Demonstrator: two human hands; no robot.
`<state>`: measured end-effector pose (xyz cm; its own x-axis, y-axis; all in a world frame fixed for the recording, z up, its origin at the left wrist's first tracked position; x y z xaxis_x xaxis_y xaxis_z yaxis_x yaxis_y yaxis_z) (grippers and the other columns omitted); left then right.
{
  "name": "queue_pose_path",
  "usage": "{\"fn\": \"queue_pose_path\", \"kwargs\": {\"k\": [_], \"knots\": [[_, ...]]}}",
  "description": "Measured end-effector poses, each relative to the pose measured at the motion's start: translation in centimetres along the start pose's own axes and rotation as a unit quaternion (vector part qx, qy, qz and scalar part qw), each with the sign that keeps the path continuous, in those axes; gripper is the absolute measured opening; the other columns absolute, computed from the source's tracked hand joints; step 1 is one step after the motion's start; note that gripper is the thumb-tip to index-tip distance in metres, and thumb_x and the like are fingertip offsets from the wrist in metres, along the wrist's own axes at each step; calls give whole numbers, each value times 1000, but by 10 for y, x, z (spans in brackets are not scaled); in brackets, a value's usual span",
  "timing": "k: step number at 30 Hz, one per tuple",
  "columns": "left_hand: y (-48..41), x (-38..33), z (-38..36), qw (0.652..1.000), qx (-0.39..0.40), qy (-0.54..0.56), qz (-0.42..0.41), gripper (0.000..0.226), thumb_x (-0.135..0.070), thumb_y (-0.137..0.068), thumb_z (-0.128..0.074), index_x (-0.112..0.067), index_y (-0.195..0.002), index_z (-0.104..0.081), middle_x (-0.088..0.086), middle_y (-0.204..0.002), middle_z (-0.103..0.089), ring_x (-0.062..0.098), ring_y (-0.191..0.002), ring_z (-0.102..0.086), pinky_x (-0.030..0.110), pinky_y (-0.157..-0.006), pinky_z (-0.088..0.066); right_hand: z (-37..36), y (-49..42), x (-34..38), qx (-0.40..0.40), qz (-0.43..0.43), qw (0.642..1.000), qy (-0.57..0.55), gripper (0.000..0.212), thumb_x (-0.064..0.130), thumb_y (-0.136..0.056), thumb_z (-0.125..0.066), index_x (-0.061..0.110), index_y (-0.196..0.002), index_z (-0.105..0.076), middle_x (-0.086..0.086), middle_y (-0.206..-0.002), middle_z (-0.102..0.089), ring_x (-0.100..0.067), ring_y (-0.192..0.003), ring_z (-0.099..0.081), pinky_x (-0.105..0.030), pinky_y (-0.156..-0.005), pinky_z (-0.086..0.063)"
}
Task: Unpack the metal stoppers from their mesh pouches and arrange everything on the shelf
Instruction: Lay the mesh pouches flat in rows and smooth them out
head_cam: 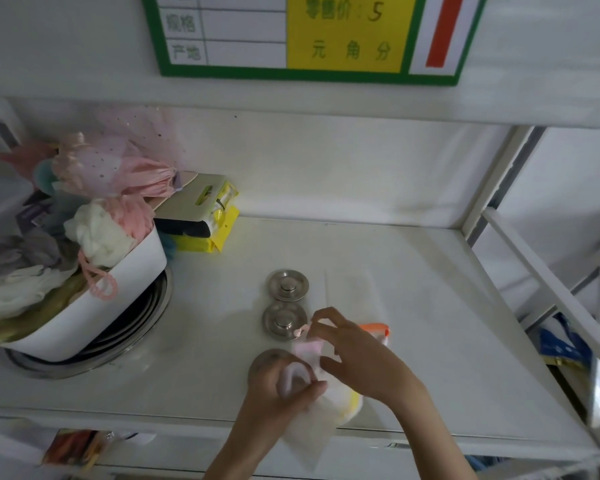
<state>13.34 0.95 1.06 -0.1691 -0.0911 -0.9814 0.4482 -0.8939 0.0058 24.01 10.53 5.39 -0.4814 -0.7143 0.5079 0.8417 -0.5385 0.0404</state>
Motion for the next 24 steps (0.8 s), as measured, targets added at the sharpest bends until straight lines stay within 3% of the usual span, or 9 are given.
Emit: {"fn": "queue_pose_path", "kwargs": {"k": [2, 5, 8, 11, 15, 19, 21, 24], "knots": [[2, -1, -2, 1000, 7, 19, 10, 30, -30, -52, -81, -7, -63, -63, -1, -73, -68, 3, -54, -60, 9, -52, -45, 9, 9, -5, -14, 16, 1000, -17, 24, 14, -89, -58, 20, -112, -57, 13, -129, -42, -3, -74, -51, -2, -69, -35], [3, 1, -5, 999, 13, 40, 30, 21, -7, -63, -82, -8, -59, -62, -13, -67, -67, 0, -51, -59, 11, -51, -46, 24, 27, -13, -39, 1, 996, -85, 10, 20, -92, -58, 25, -100, -60, 23, -107, -56, 1, -69, -53, -5, -70, -36], [4, 3, -13, 995, 30, 66, 62, 21, -4, -66, -80, -15, -58, -64, -15, -67, -72, -1, -57, -62, 11, -54, -49, 36, 49, -29, -73, -58, 993, -76, 32, 13, -93, -54, 41, -81, -48, 26, -76, -60, 3, -65, -53, -9, -62, -37], [6, 4, -22, 993, 52, 70, 74, 12, -18, -61, -76, -17, -59, -64, -12, -72, -75, 1, -64, -65, 12, -56, -50, 50, 72, -58, -99, -152, 983, -21, 23, 12, -92, -51, 34, -85, -50, 15, -87, -62, -1, -69, -55, -19, -66, -43], [9, 3, -35, 990, 79, 87, 77, 19, -7, -71, -77, -13, -62, -62, -11, -69, -74, 0, -60, -63, 12, -51, -48, 76, 84, -113, -117, -276, 953, 37, 9, 17, -91, -52, 25, -87, -55, 3, -81, -65, -15, -65, -60, -38, -69, -55], [8, 1, -45, 989, 90, 101, 58, 18, -25, -59, -78, -14, -65, -64, -9, -66, -71, 1, -55, -60, 14, -48, -46, 89, 45, -168, -138, -330, 933, 31, 8, 14, -90, -53, 12, -91, -61, -5, -77, -62, -25, -72, -58, -32, -65, -43], [6, 1, -50, 987, 90, 118, 54, 24, -33, -54, -78, -16, -65, -66, -7, -65, -69, 5, -54, -59, 16, -47, -45, 88, 15, -198, -162, -346, 924, 4, 13, 11, -88, -54, 6, -94, -63, -16, -91, -66, -33, -86, -59, -29, -70, -38], [4, -1, -58, 986, 92, 129, 41, 27, -35, -54, -77, -15, -68, -65, -8, -65, -66, 8, -53, -57, 18, -45, -45, 80, -24, -229, -175, -362, 915, -3, 20, 9, -86, -53, 2, -102, -64, -22, -108, -65, -38, -100, -58, -34, -80, -44]]}}
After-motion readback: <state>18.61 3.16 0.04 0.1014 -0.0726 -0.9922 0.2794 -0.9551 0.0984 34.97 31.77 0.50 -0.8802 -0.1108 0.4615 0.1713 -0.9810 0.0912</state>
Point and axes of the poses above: each hand's wrist, its own y-axis away from the middle knuckle, its own z-axis out of the back of the hand, x = y × z, the point moved 3 cm from there along -y, towards the middle knuckle
